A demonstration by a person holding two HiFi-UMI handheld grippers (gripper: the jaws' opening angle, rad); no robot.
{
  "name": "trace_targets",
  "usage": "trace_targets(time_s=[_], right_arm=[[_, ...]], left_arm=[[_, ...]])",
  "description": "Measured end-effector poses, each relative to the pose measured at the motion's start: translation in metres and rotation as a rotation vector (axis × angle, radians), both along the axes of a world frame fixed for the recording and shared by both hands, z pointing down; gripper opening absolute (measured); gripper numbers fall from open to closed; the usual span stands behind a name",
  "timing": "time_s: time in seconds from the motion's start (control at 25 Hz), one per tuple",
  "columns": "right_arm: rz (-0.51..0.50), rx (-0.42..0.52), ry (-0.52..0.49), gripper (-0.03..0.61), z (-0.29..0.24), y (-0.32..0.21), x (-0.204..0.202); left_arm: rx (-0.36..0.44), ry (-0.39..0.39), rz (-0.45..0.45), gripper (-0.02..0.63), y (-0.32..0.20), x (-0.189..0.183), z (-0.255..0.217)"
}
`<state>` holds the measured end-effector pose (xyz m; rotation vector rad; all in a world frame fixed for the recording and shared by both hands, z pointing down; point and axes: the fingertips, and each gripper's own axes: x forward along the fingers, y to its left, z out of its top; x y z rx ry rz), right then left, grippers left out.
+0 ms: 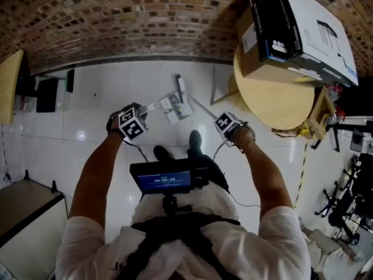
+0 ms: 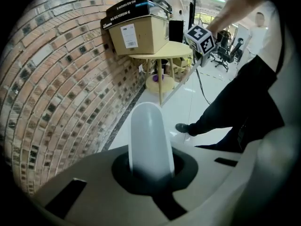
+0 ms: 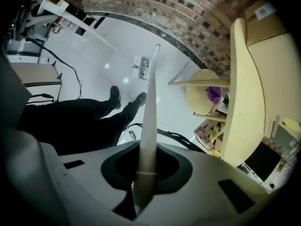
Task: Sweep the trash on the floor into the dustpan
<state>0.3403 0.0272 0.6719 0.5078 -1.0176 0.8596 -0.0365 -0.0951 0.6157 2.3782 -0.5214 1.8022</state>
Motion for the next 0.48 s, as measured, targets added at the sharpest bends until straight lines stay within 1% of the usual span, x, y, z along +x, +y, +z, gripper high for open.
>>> trace_targets(time_s=[0.08, 0.2, 0.28, 0.4, 0.48], right_arm=[[0.014, 0.006, 0.005, 0.044, -0.004, -0.010, -0.001], [0.005, 0.014, 0.024, 0.044, -0.010, -0.027, -0.006], [-0.006, 0.012, 0.032, 0.044, -0.013, -0.035, -0.011], [-0.024, 0.008, 0.038, 0.044, -0.017, -0.044, -0.020], [-0.030, 0.006, 0.030, 0.044, -0.018, -0.049, -0.028]], left_arm=[[0.035, 0.017, -0.037, 0.002, -0.008, -0.006, -0.005], [0.096, 0.033, -0.099, 0.002, -0.023, -0.017, -0.013], [0.109, 0.027, -0.102, 0.002, -0.026, -0.022, -0.016], [0.103, 0.006, -0.091, 0.002, -0.021, -0.034, -0.014], [0.113, 0.009, -0.109, 0.002, -0.022, -0.043, -0.016]])
